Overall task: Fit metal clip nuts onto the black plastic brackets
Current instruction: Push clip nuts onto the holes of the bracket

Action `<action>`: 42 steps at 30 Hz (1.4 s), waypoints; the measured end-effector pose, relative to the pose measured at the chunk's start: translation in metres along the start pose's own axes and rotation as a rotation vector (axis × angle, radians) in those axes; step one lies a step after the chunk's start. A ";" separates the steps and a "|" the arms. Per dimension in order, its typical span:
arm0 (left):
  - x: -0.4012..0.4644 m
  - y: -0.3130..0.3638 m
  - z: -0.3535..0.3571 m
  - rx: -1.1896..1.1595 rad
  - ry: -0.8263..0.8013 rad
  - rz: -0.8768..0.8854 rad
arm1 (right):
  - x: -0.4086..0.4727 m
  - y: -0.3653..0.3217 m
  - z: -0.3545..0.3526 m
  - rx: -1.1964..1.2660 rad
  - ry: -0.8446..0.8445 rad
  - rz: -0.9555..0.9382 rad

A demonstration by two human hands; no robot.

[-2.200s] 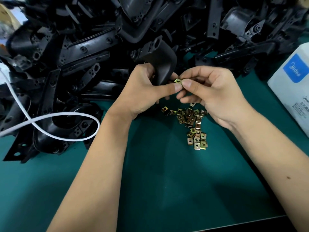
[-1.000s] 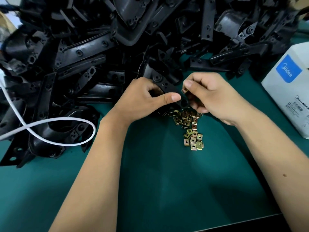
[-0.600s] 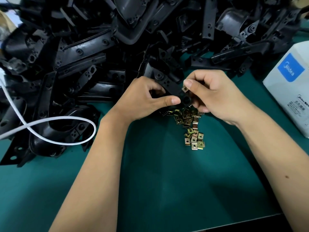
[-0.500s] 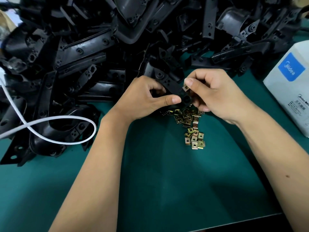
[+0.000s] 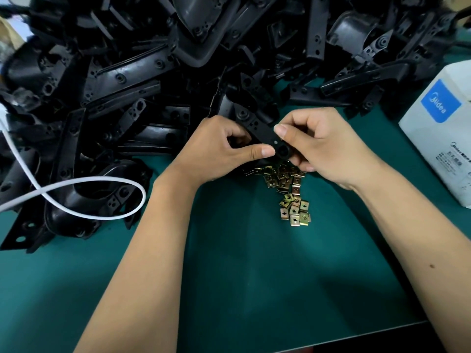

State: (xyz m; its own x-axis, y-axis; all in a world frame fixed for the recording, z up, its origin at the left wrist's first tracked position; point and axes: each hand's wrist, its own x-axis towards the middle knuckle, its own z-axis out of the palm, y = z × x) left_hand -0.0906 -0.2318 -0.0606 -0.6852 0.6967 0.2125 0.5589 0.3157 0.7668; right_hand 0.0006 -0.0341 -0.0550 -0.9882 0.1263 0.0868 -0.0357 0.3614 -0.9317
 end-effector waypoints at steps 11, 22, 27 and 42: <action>0.000 0.000 0.001 0.035 0.025 -0.015 | 0.000 -0.002 -0.006 0.048 0.002 -0.001; 0.002 0.001 0.005 0.191 0.066 -0.037 | 0.002 0.005 -0.002 0.002 0.036 -0.011; 0.004 -0.001 0.007 0.256 0.158 -0.069 | 0.001 0.007 0.004 -0.025 0.120 -0.031; 0.004 -0.007 -0.014 0.178 0.556 -0.085 | 0.000 0.005 0.020 -0.254 0.094 -0.154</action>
State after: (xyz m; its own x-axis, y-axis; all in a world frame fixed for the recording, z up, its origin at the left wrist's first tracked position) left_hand -0.1036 -0.2401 -0.0568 -0.8463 0.2369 0.4771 0.5279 0.4927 0.6918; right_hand -0.0026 -0.0513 -0.0667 -0.9554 0.1329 0.2636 -0.1338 0.6009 -0.7881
